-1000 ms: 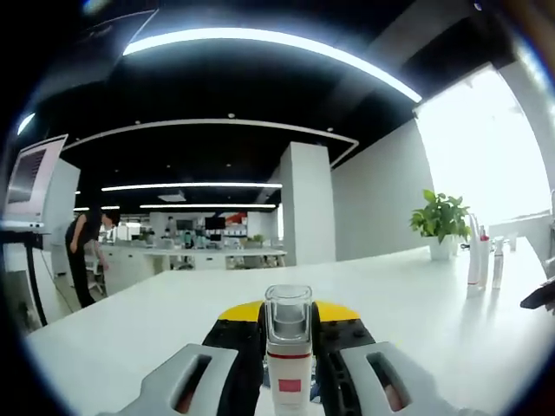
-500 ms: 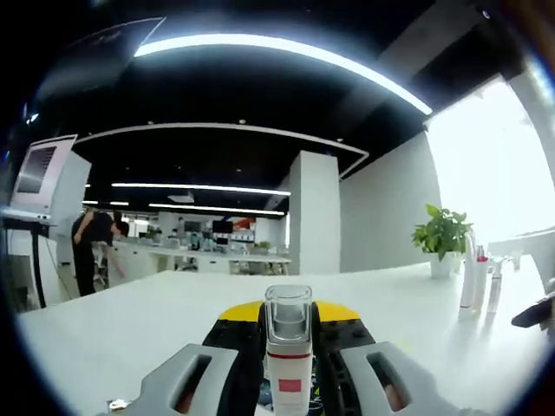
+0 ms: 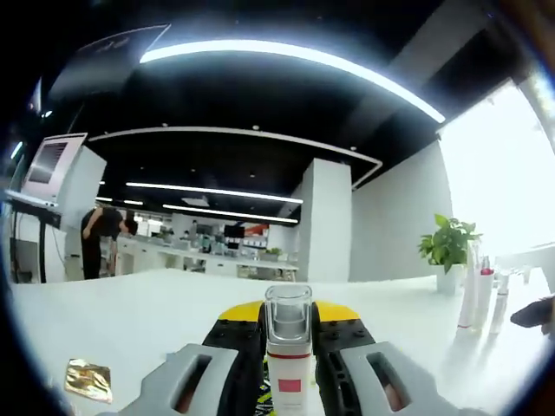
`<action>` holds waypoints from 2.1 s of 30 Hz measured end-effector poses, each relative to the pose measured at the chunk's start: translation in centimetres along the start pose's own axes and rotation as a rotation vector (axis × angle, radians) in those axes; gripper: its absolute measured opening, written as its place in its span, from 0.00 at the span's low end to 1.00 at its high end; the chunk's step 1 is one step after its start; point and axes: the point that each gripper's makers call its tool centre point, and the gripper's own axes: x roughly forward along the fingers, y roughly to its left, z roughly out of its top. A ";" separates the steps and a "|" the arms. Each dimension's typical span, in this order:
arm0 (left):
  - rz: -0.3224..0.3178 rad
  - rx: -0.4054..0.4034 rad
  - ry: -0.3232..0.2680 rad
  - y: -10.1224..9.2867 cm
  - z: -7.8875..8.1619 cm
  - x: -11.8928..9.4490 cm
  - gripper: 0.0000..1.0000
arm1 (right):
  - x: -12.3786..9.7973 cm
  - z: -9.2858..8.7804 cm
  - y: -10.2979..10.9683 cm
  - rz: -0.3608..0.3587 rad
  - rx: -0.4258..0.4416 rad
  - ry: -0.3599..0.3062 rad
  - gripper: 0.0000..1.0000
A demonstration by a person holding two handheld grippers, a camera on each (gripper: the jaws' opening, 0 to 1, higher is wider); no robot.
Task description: Arrange the skincare products in the storage area until every visible bottle or jar stands upright without overlapping.
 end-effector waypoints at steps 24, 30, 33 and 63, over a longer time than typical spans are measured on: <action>-0.003 -0.046 -0.003 -19.6 -4.1 -2.4 0.19 | -12.8 5.5 -7.1 -0.046 -0.022 -0.150 0.77; 0.037 -0.019 -0.018 -23.2 -5.2 -1.4 0.19 | -15.6 8.5 -10.3 -0.072 -0.023 -0.226 0.73; 0.038 -0.006 -0.028 -25.1 -5.3 -1.0 0.19 | -16.3 8.8 -11.5 -0.070 -0.025 -0.221 0.72; 0.034 0.080 0.042 -29.0 -6.0 2.3 0.19 | -21.1 4.5 -21.1 0.042 -0.199 0.072 1.00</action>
